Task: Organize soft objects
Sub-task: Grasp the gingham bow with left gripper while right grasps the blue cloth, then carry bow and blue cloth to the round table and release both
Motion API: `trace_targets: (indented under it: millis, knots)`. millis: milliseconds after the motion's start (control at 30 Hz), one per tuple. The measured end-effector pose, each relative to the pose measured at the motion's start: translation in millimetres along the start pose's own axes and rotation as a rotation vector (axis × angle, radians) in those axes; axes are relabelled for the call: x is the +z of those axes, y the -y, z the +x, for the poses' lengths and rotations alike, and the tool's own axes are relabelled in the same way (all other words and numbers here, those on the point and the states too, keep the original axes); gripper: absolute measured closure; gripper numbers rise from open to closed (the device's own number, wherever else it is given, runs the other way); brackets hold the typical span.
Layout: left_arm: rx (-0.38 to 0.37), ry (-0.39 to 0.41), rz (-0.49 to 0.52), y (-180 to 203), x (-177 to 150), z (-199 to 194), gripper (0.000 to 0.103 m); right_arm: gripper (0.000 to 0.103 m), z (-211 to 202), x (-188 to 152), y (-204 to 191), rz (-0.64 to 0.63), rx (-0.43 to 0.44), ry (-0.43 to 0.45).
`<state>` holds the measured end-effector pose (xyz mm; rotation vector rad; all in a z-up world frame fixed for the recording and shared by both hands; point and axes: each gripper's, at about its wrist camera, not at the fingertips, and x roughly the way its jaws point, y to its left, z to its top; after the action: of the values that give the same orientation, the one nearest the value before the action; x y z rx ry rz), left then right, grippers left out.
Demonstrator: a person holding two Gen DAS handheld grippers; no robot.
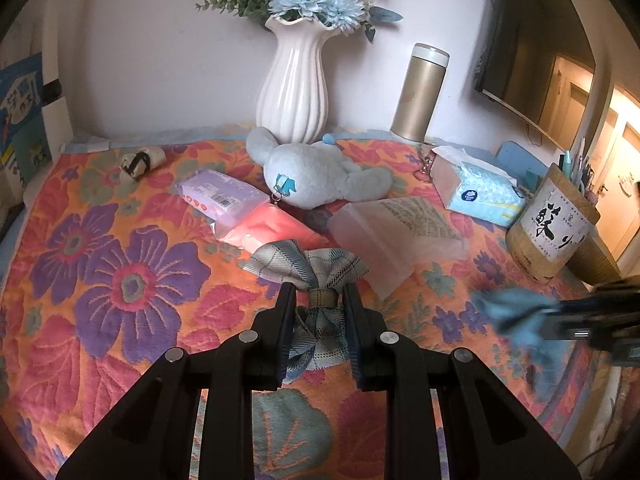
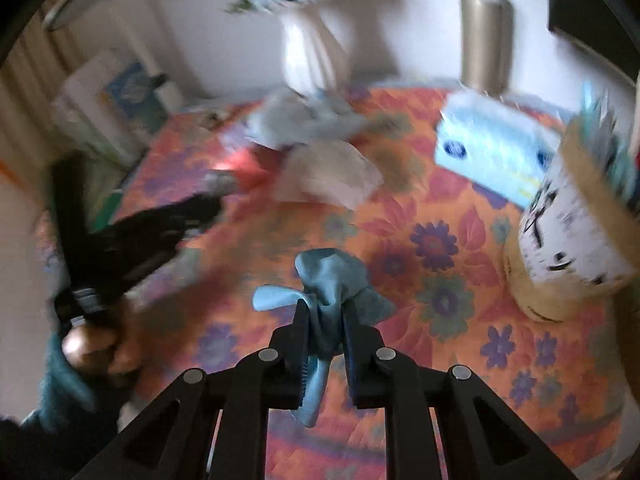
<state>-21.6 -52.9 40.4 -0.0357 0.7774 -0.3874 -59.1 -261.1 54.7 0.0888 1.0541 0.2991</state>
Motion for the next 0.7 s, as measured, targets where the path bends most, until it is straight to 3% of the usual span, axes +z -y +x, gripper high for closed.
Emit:
trace_targets:
  millis: [67, 133, 233, 333, 400, 467, 500, 533, 600, 667, 700]
  knots:
    - [0.002, -0.003, -0.001, -2, 0, 1, 0.082, 0.079, 16, 0, 9, 0.031, -0.035, 0.015]
    - [0.001, -0.010, -0.002, -2, 0, 2, 0.082, 0.061, 26, -3, 20, 0.069, -0.075, 0.030]
    - [0.000, -0.015, 0.001, -2, 0, 4, 0.082, 0.047, 25, -13, 25, 0.087, -0.089, 0.072]
    - [0.001, -0.017, 0.004, -1, 1, 6, 0.082, 0.046, 14, -20, 22, 0.055, -0.157, 0.099]
    - [0.001, -0.017, 0.005, -1, 1, 6, 0.082, 0.044, 2, -25, 21, 0.043, -0.151, 0.117]
    - [0.002, -0.016, 0.005, -2, 1, 6, 0.082, 0.026, -8, -30, 26, 0.058, -0.135, 0.152]
    - [0.001, -0.016, 0.006, -2, 1, 6, 0.082, 0.009, -10, -32, 30, 0.067, -0.137, 0.165]
    - [0.002, -0.016, 0.008, -1, 1, 7, 0.082, 0.007, -10, -32, 32, 0.074, -0.143, 0.176]
    - [0.007, -0.016, 0.013, 0, 0, 7, 0.082, 0.008, -2, -28, 36, 0.087, -0.110, 0.168]
    - [0.011, -0.012, 0.023, 2, 0, 6, 0.082, 0.029, 8, -24, 34, 0.097, -0.036, 0.161]
    - [0.014, -0.010, 0.030, 3, 0, 6, 0.082, 0.054, 18, -19, 30, 0.104, -0.011, 0.135]
